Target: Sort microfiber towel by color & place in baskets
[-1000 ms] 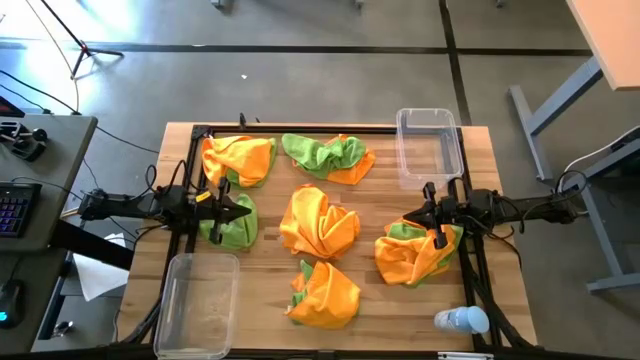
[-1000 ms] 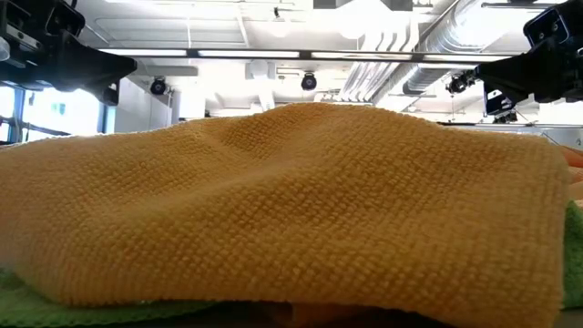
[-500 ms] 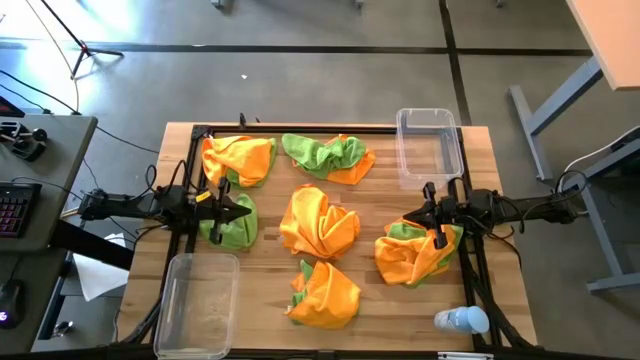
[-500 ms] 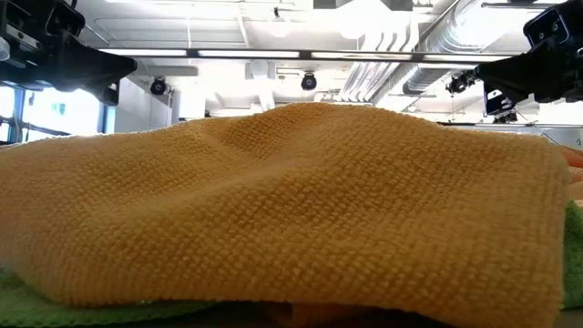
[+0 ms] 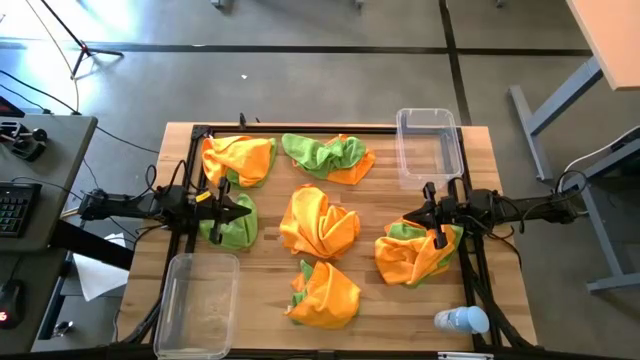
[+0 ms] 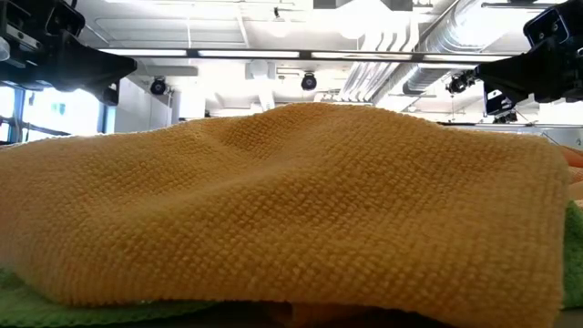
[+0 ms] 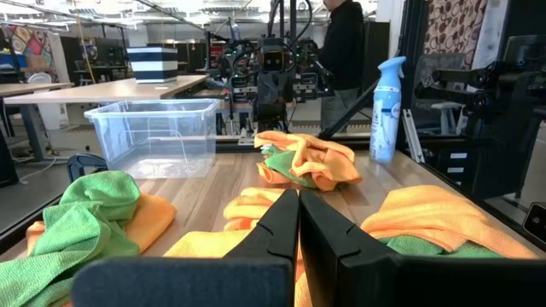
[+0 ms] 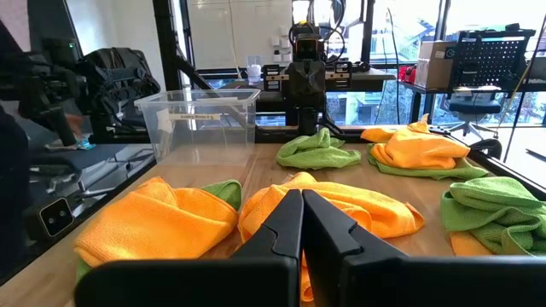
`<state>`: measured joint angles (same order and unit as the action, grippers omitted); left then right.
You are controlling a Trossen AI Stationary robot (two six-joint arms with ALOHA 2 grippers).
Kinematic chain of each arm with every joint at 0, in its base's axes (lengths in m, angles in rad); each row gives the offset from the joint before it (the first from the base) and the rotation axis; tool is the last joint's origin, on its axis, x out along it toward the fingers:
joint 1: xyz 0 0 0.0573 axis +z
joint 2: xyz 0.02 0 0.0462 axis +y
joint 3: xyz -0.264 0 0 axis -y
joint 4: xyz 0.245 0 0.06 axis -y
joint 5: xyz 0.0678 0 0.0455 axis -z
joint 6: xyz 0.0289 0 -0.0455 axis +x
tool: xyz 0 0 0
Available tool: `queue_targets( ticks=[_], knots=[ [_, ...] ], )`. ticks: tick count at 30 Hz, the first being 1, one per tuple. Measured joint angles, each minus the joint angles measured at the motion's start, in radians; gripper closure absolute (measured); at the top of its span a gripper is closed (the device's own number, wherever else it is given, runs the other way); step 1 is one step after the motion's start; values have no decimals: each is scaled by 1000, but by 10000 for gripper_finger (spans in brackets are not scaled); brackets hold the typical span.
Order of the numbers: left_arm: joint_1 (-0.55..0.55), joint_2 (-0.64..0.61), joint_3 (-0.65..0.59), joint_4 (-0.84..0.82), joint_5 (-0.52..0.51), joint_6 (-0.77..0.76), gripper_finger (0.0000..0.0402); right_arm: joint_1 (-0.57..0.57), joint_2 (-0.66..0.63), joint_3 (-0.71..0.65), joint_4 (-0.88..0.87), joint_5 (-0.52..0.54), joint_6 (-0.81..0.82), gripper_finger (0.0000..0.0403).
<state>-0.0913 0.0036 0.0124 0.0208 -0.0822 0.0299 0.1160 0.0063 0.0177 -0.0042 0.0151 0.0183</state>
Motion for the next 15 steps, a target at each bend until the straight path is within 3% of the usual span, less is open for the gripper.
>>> queue_targets(
  ticks=[10,15],
  knots=[
    [0,0,0,0,0,-4,402,0,0,0,0,0,0,402],
    [-1,0,0,2,-16,-113,401,0,0,0,0,0,0,402]
  ],
)
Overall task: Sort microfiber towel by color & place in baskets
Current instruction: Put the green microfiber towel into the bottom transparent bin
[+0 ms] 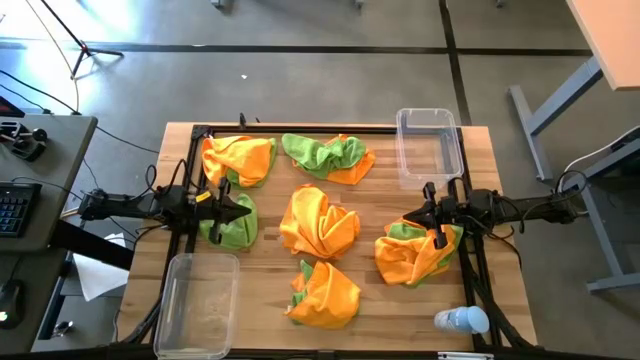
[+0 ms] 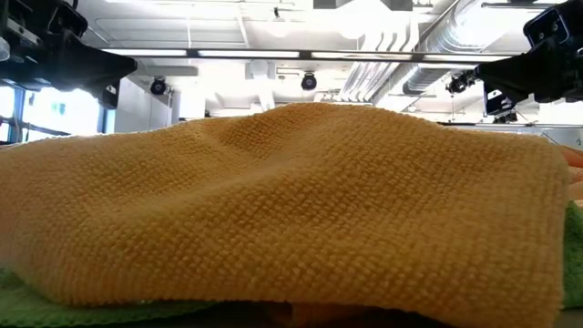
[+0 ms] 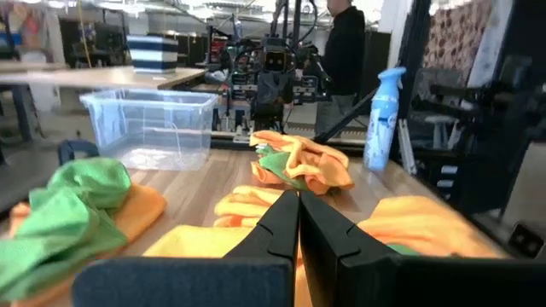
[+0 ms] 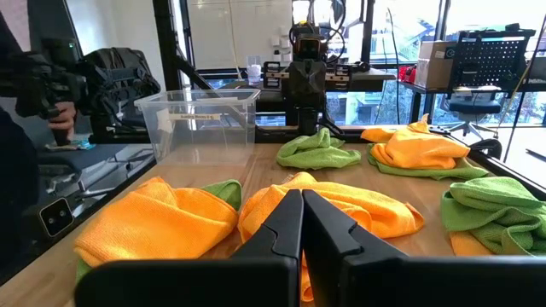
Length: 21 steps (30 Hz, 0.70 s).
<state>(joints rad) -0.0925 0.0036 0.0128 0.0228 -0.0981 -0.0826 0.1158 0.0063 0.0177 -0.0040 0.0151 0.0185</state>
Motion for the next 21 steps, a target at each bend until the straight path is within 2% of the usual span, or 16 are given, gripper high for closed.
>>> queue_targets(
  ticks=[3,8,11,14,17,21],
  knots=[
    [0,0,0,16,-44,-85,402,0,0,0,0,0,0,402],
    [0,0,0,146,-46,-177,402,0,0,0,0,0,0,402],
    [0,0,0,255,-46,-156,401,0,0,0,0,0,0,402],
    [0,6,4,321,-58,-54,401,0,0,0,0,0,0,402],
    [0,37,57,251,-105,-10,402,0,0,0,0,0,0,402],
    [0,152,140,123,-192,-10,402,0,0,0,0,0,0,402]
  ],
)
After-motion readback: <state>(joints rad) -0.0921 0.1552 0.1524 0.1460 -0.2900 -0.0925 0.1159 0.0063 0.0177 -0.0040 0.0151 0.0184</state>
